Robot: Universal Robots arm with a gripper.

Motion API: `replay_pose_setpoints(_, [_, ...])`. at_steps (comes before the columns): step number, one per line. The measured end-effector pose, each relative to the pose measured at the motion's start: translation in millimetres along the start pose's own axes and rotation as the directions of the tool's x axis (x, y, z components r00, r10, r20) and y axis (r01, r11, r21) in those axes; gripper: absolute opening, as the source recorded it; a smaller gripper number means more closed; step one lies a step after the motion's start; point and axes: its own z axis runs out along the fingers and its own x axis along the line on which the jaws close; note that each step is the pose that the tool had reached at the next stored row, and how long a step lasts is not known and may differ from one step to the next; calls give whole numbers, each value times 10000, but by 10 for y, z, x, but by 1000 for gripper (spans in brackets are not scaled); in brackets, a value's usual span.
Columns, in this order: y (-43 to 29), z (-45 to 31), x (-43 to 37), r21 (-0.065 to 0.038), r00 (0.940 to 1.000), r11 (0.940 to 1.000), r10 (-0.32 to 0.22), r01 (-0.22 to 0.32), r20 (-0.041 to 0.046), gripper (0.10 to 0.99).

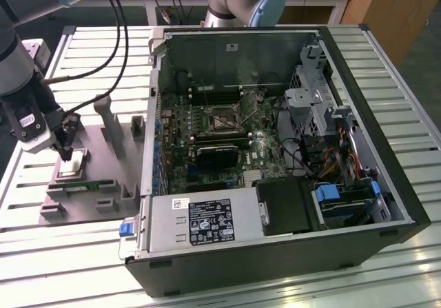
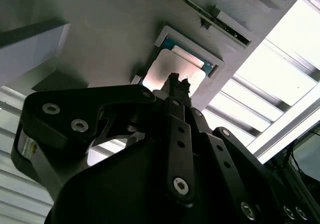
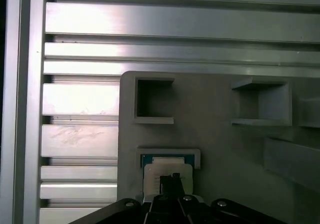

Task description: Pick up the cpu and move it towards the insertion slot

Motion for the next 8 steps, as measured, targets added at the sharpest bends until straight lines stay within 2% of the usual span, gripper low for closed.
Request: replay_pose_setpoints(8, [-25,67,15,-1,10000,10000,2,-2,2,102])
